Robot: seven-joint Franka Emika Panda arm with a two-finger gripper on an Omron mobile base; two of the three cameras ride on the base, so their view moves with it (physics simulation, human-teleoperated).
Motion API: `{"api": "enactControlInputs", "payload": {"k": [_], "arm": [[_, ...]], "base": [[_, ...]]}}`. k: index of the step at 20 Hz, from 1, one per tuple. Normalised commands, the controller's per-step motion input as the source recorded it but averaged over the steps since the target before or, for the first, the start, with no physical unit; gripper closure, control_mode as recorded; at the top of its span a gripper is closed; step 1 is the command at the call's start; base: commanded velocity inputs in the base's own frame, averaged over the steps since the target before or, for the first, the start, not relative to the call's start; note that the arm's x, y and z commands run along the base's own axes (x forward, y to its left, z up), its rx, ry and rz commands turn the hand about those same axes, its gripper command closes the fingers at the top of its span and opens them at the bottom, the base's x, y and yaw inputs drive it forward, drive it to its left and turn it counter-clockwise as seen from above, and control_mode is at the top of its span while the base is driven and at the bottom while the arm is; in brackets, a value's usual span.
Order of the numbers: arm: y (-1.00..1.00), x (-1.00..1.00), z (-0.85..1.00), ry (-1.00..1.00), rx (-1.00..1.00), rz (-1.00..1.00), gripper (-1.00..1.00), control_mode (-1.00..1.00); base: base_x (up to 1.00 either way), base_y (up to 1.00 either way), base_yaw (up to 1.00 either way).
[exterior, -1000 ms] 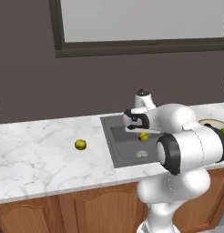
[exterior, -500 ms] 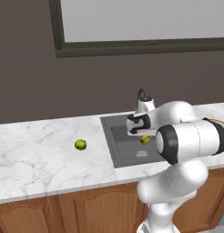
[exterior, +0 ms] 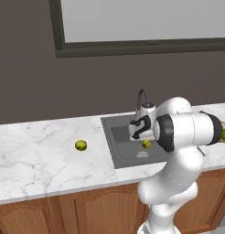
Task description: There is a mixed pile of frozen fruits and vegetables on the counter. Locate all the frozen vegetables and place the items in a bowl on the counter. Take all the frozen fruits and defrost them in a running sink.
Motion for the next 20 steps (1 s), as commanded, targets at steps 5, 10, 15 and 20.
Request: {"api": "enactControlInputs", "payload": {"k": [5,10,15,20], "arm": [[-0.15,0.19,-0.3,0.0,0.0,0.04,1.0,-1.0],[-0.09,0.19,-0.29,0.0,0.0,0.01,1.0,-1.0],[-0.07,0.18,-0.26,0.0,0.0,0.0,1.0,-1.0],[-0.05,0.22,-0.27,0.0,0.0,0.0,1.0,-1.0]], "base": [[0.0,0.0,0.0],[0.0,0.0,0.0],[0.0,0.0,0.0],[0.0,0.0,0.0]]}}
